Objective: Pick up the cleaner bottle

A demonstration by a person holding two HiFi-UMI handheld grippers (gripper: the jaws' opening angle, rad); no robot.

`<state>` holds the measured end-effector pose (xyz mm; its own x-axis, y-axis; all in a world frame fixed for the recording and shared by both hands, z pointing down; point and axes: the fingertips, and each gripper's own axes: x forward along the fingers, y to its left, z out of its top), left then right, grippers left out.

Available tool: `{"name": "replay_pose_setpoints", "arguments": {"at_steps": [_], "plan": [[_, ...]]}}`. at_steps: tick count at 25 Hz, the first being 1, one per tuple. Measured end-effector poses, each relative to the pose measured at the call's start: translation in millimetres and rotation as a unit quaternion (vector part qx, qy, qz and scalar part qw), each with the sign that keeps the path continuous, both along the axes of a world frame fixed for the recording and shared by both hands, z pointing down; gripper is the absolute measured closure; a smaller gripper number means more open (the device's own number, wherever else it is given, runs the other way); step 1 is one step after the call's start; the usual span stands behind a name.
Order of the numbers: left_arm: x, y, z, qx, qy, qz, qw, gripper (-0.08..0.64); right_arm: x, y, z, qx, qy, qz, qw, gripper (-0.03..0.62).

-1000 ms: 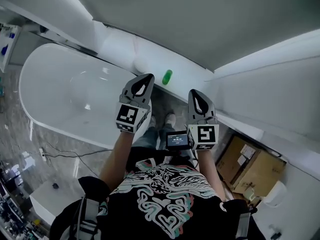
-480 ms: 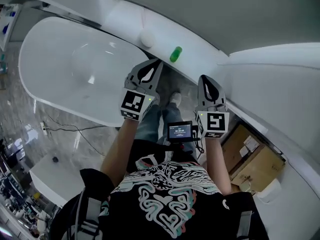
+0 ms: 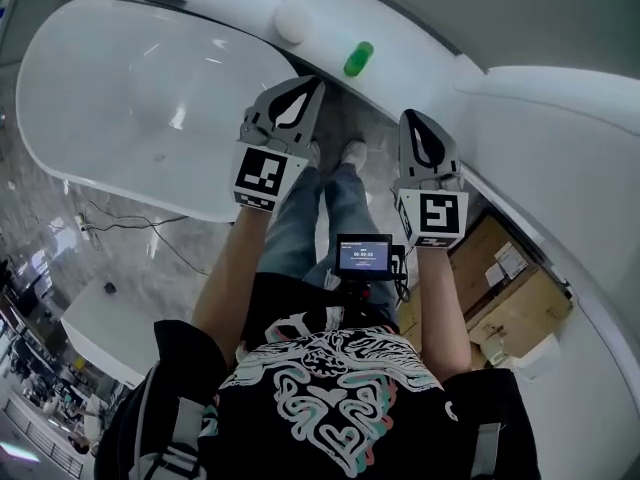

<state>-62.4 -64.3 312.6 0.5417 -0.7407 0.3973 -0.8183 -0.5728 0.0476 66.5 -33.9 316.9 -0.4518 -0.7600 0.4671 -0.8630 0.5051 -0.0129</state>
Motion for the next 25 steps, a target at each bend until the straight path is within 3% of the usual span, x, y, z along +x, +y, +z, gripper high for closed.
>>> {"name": "replay_pose_setpoints", "arguments": {"at_steps": [12,25], "plan": [[0.9,10.5,52.5,0.001,-0.009,-0.001,1.0000,0.543,5.0,17.9,59.8,-0.017,0.014,-0.004,1.000,0.565],[1.0,13.4,118.3,-0.028,-0.026,-0.021,0.9991,0.543,-2.1,17.5,110.8,-0.035,0.005,-0.020,0.999,0.565]]}}
